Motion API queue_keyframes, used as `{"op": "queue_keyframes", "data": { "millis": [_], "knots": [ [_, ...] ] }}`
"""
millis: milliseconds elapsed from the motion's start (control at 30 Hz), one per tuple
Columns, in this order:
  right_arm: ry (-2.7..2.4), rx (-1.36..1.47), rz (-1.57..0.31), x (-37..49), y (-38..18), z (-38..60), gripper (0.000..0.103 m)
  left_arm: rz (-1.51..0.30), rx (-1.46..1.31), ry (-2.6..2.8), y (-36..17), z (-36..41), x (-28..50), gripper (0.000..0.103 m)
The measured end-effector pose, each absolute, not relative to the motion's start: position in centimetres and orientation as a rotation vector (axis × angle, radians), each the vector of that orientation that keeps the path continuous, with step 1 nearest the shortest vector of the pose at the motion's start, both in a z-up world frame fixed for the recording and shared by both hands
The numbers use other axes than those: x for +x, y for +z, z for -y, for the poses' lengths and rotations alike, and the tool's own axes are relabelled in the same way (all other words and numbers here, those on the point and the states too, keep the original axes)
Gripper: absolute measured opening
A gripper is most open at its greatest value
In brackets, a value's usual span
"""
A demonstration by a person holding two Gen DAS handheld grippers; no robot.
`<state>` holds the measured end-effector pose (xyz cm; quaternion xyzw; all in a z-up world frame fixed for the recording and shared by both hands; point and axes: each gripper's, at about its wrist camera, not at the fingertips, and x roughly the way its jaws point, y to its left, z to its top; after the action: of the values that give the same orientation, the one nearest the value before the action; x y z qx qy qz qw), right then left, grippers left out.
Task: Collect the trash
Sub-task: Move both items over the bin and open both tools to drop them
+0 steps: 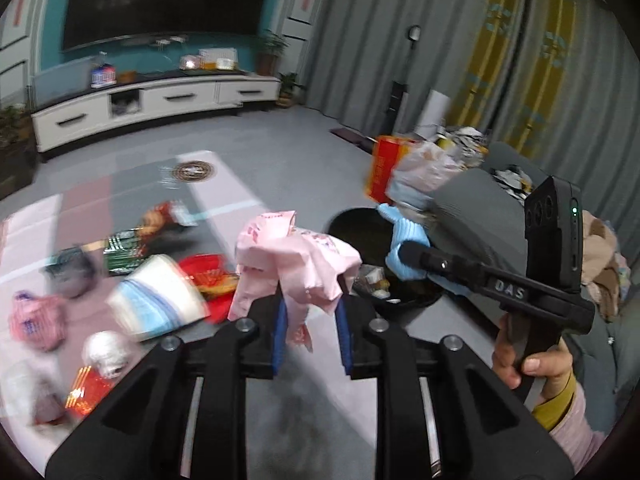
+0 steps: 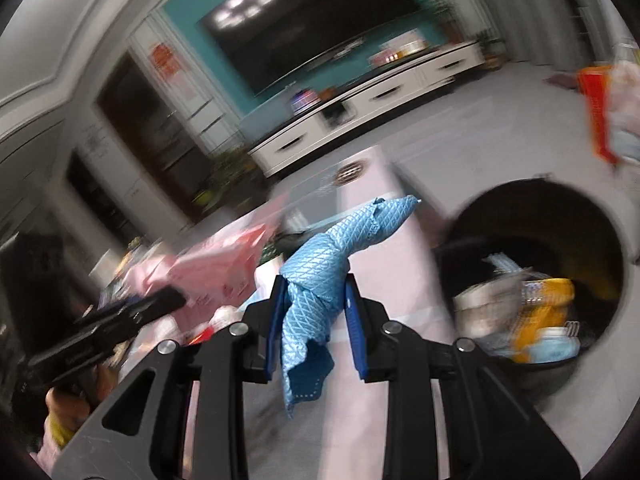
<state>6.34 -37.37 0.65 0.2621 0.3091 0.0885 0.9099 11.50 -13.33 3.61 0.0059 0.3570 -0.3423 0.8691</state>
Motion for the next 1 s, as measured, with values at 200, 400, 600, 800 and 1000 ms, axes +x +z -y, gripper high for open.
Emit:
{"op": "queue_keyframes", "data": {
  "millis": [200,400,600,800,1000],
  "knots": [
    [0.002,0.652,-0.613,5.0,-1.2,44.0,0.029,-0.811,-0.072,-0.858,1.9,21.0,13.7,0.023],
    [-0.068,0.711,-0.635,5.0,-3.1,46.8,0.032,-0.883,-0.092,-0.892,-0.4,27.1,16.0,0.024],
    [-0.121,0.721,-0.664,5.7,-4.4,47.4,0.047,-0.915,-0.075,-0.871,-2.3,30.0,17.6,0.057],
    [-0.128,0.721,-0.651,5.1,-4.2,47.5,0.057,-0.898,-0.103,-0.864,-2.0,28.6,17.3,0.072],
    [-0.081,0.716,-0.636,5.0,-3.3,46.2,0.057,-0.820,-0.150,-0.823,-0.5,23.7,15.0,0.094]
  ]
}}
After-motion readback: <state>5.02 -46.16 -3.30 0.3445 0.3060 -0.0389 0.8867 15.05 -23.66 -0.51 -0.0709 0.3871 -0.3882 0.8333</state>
